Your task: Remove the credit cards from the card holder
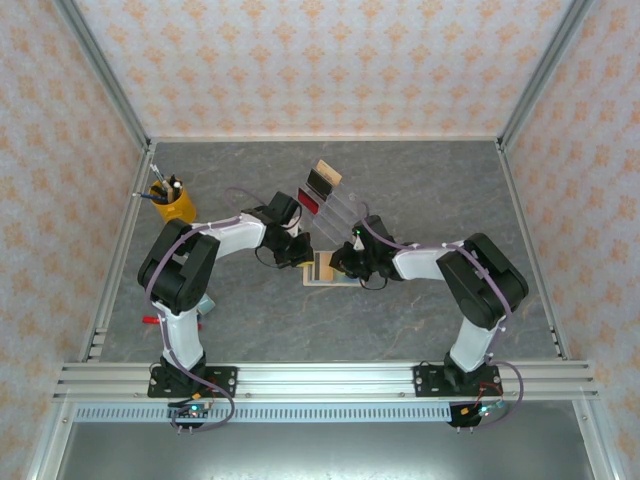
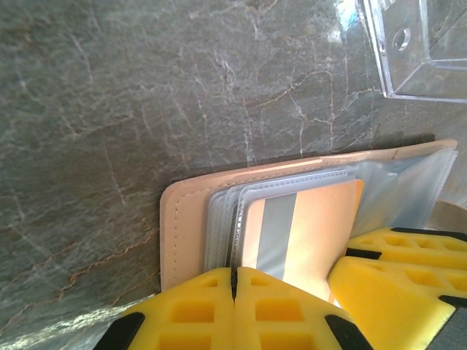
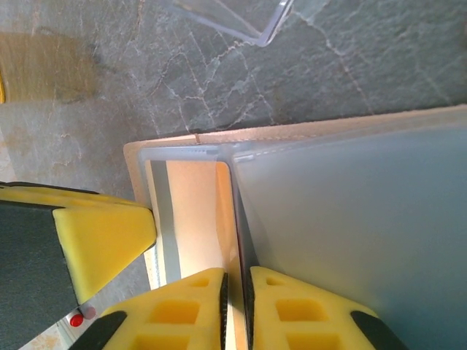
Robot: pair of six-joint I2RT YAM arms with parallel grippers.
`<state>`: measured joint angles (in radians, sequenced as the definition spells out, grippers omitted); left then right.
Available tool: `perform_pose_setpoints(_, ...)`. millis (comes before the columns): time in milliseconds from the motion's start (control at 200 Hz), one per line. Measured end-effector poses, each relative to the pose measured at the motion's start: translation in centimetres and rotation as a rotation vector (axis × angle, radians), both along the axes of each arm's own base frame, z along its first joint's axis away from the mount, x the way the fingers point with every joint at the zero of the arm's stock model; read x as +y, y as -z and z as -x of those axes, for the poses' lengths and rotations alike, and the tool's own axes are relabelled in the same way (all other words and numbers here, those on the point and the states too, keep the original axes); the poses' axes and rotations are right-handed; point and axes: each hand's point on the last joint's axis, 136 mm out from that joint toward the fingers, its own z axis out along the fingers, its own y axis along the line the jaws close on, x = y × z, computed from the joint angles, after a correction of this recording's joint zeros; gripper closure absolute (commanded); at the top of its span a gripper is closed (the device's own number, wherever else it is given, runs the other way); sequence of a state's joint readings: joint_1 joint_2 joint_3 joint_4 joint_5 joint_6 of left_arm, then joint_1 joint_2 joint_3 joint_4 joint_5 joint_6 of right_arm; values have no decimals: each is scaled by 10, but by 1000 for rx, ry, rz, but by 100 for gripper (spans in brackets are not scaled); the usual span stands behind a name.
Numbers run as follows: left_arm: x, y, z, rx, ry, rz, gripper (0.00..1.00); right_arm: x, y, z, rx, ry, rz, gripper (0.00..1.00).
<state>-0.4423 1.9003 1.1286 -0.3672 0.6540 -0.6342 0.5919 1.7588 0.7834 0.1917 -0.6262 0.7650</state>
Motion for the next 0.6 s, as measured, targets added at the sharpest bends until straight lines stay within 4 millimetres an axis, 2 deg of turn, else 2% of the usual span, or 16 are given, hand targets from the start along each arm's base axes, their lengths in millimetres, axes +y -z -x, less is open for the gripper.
perform_pose_setpoints(180,0,0,0,-5,6,0,98,-3,0,1,1,-4,11,98)
perform_pose_setpoints(495,-1,-1,0,-15,22,0,96,-15,-12,6,-42,-14,79,99)
perform_pose_setpoints(601,-1,-1,0,-18,26,0,97,-21,-10,8,-45,-16,111,99)
